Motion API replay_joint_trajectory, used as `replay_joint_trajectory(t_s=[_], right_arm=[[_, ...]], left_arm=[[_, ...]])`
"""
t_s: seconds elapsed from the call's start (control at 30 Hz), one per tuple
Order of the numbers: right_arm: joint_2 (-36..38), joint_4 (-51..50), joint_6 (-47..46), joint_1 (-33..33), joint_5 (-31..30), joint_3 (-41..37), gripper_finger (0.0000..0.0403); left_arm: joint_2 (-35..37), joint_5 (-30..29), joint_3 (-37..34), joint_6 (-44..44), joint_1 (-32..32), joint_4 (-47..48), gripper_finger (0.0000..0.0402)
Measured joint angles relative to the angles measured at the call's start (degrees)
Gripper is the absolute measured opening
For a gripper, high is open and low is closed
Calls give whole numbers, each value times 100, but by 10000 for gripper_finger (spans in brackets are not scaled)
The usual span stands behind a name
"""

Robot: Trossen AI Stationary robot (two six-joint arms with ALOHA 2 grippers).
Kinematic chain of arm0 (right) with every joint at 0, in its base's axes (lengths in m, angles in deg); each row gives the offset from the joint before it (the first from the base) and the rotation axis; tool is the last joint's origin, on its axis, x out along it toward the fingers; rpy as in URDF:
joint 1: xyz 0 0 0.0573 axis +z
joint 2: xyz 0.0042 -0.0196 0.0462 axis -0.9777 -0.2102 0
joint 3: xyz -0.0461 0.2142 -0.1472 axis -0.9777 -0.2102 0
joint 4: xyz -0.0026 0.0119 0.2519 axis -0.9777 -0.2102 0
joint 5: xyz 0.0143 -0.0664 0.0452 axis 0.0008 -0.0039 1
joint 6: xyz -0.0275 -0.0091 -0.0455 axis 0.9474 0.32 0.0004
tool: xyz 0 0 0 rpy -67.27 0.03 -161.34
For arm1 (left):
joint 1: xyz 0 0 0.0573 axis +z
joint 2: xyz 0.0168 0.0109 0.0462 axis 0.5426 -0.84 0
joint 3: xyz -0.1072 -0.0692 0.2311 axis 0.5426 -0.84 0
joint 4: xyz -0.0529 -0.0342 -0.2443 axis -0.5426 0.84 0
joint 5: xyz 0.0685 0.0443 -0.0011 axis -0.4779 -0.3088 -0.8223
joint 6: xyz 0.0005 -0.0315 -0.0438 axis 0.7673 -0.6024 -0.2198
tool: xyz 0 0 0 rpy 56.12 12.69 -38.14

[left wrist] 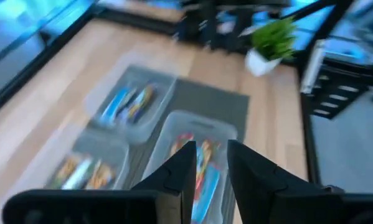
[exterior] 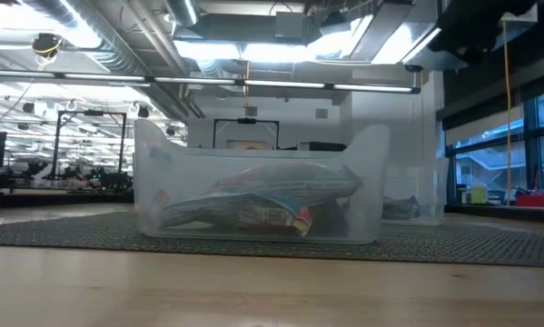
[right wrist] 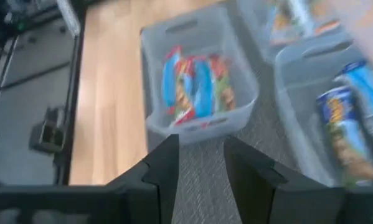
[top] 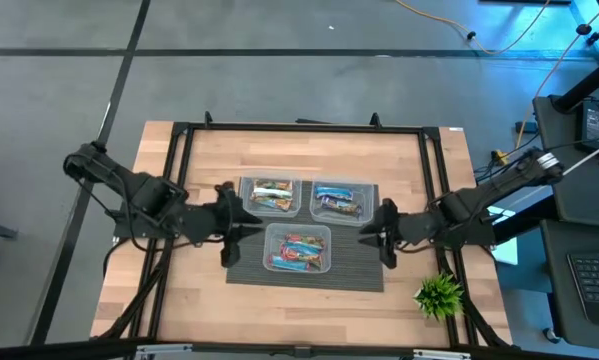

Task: Pick and place Granola Bars by type
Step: Return to Home Position

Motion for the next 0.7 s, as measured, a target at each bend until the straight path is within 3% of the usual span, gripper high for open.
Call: replay_joint_trajectory(t_s=[0.23, 0.33, 0.5, 0.7], right_arm=[[345, 489, 219, -46, -366, 0, 131], [364, 651, 765, -48, -572, 9, 131], [444, 820, 878, -48, -547, -269, 131], [821, 2315, 1127, -302, 200, -1384, 131]], left_arm=[[-15, 1928, -509, 2000, 719, -2010, 86], [95, 2595, -952, 2190, 1068, -2124, 86], [1184, 2667, -1899, 2082, 1477, -2207, 86], [3097, 2488, -3533, 2221, 1650, -3341, 86]])
